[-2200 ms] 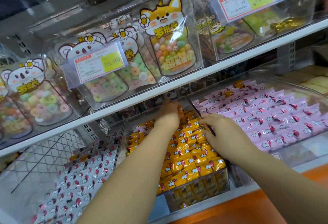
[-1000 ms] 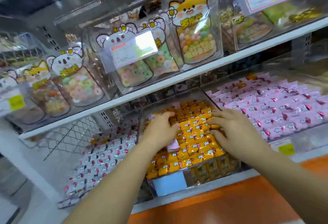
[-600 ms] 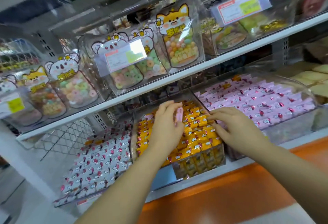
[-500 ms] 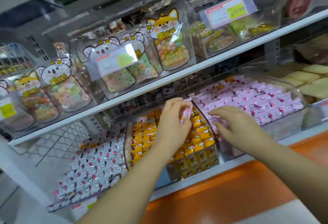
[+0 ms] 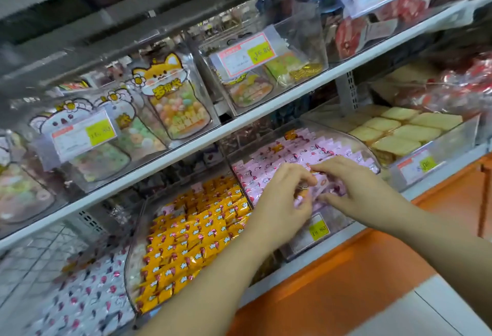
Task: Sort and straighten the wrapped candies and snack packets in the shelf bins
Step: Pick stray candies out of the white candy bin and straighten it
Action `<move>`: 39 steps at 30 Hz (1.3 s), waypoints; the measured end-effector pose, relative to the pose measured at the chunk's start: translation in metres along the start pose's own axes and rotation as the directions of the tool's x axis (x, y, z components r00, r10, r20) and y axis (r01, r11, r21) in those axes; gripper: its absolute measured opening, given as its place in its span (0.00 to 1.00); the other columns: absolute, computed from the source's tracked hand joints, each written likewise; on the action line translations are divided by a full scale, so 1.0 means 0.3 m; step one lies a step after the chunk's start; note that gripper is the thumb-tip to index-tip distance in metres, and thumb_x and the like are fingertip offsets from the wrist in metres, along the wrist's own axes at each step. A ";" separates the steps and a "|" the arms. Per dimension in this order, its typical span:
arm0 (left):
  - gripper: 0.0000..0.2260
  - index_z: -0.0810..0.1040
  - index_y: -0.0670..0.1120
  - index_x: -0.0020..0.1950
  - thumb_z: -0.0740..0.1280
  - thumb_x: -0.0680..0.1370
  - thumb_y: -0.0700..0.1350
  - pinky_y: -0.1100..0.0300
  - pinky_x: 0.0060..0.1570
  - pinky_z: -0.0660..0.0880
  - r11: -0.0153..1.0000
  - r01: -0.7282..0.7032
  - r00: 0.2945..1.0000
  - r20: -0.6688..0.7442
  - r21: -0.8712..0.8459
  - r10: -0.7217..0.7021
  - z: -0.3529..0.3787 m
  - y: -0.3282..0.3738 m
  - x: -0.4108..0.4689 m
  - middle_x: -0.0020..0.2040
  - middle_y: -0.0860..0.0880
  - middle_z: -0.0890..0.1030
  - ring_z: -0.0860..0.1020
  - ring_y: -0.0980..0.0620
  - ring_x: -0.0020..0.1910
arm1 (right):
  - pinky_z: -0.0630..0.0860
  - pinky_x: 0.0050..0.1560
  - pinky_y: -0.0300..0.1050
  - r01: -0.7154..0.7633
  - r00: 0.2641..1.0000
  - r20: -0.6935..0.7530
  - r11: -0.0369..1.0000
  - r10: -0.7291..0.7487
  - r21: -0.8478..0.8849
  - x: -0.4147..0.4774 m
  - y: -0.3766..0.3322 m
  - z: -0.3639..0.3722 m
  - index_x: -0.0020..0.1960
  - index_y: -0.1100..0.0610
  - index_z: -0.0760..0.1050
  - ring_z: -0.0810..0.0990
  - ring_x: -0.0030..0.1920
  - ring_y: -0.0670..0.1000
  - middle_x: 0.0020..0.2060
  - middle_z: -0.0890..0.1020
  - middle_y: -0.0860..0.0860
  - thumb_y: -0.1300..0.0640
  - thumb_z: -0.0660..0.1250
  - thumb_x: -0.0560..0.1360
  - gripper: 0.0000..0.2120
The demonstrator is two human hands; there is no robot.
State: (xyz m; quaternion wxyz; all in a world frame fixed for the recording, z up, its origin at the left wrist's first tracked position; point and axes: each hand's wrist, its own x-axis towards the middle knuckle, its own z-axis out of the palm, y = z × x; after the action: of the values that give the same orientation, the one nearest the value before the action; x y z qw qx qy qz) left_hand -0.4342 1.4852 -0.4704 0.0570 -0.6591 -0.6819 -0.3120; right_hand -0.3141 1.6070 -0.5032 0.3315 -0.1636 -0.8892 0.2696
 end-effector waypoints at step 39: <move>0.11 0.78 0.53 0.61 0.62 0.80 0.46 0.58 0.49 0.74 0.669 0.539 0.793 -0.039 0.512 -0.608 0.001 -0.557 0.358 0.57 0.49 0.80 0.78 0.49 0.51 | 0.67 0.49 0.46 -0.304 0.937 -0.248 0.924 0.246 -0.232 0.342 0.123 0.155 0.51 0.52 0.69 0.75 0.47 0.54 0.39 0.75 0.51 0.36 0.62 0.73 0.20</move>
State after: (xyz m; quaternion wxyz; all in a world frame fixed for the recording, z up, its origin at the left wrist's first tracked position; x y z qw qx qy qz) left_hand -0.6036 1.5886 -0.4766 0.0777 -0.3922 -0.9129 -0.0820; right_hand -0.4161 1.6675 -0.5030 0.3591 -0.3584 -0.8443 0.1724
